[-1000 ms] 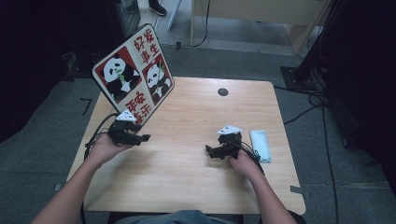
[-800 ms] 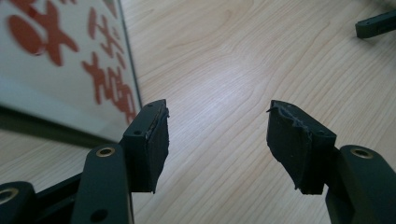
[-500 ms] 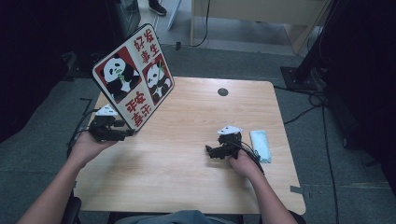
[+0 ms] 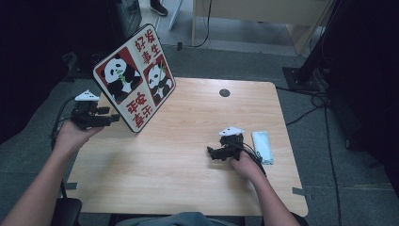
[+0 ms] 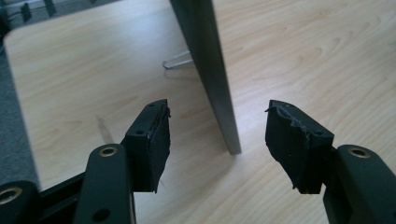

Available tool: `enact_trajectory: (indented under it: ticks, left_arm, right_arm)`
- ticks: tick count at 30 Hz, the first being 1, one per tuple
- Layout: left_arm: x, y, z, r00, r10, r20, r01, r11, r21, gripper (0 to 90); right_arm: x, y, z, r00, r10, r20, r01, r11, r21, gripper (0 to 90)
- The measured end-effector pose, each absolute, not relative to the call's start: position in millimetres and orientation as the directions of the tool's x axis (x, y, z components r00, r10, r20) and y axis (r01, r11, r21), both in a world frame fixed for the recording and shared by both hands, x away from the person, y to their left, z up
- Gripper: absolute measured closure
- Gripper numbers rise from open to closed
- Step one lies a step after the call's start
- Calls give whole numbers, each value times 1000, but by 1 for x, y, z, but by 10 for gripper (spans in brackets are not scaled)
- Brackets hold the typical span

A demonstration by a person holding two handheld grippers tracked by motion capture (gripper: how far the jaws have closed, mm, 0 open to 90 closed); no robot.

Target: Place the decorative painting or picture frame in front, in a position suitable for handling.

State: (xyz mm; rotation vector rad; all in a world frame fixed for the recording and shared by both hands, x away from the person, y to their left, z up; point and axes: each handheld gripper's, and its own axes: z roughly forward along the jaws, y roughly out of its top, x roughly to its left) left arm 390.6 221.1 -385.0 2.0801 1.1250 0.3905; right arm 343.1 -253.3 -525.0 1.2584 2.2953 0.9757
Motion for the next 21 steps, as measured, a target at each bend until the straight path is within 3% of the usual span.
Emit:
enact_trajectory:
  ticks: [21]
  left_arm:
    - [441, 222, -300, 573, 817, -64, 572, -342, 746, 420]
  right_arm:
    - [343, -253, -525, -546, 837, 28, 602, 369, 709, 0]
